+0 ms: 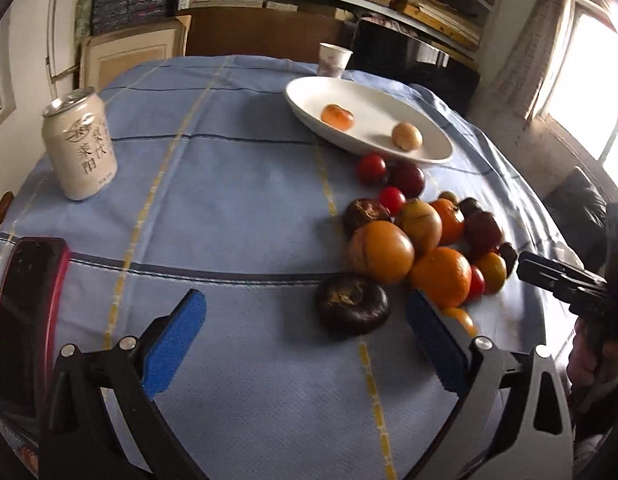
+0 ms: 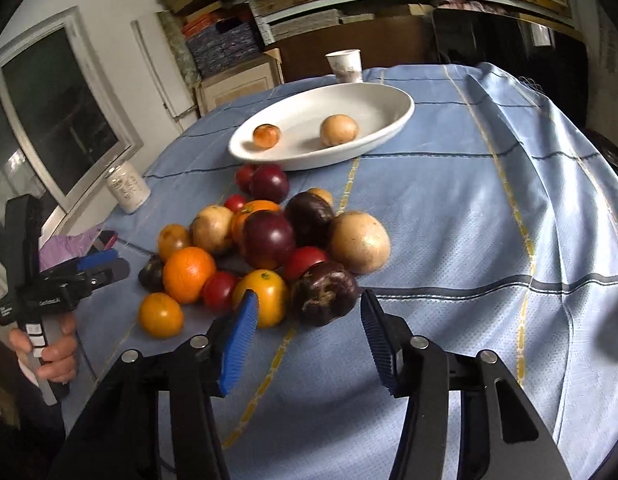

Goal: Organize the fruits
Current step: 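Grasp the wrinkled dark purple fruit with the right tool while the left tool grasps a dark brown fruit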

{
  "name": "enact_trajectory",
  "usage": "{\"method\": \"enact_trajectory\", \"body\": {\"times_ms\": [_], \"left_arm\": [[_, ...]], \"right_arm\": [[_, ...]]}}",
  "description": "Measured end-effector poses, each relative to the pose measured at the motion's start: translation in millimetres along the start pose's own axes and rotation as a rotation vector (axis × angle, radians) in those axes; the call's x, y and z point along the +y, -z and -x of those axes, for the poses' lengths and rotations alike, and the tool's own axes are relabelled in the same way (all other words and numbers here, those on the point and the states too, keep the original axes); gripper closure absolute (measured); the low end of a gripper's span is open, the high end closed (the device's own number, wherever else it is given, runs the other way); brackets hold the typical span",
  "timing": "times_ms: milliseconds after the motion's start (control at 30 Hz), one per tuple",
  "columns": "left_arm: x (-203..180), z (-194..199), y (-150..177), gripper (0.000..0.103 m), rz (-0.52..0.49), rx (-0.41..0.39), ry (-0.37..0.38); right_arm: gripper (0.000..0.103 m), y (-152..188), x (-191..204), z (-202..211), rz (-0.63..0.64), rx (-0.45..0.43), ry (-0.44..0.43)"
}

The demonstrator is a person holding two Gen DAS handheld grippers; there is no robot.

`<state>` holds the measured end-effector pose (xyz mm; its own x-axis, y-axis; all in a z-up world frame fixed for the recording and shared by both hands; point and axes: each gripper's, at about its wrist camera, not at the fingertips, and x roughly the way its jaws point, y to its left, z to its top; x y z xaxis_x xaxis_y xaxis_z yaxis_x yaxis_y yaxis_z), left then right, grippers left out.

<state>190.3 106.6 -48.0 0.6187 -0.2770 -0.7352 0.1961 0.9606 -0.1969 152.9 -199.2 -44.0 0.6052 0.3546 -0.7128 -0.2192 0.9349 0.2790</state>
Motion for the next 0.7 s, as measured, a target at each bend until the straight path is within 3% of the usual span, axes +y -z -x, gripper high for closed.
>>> {"method": "enact_trajectory", "body": {"times_ms": [400,700], "left_arm": [[-13,-5,7,0.005,-0.067,0.018,-0.032],[-5,-8,6,0.005,-0.019,0.034,-0.028]], "right_arm": [[0.054,-3,-10,-17,-0.047,0.045,-0.006],[0.054,-4,-16,-19,-0.068,0.049,-0.029]]}}
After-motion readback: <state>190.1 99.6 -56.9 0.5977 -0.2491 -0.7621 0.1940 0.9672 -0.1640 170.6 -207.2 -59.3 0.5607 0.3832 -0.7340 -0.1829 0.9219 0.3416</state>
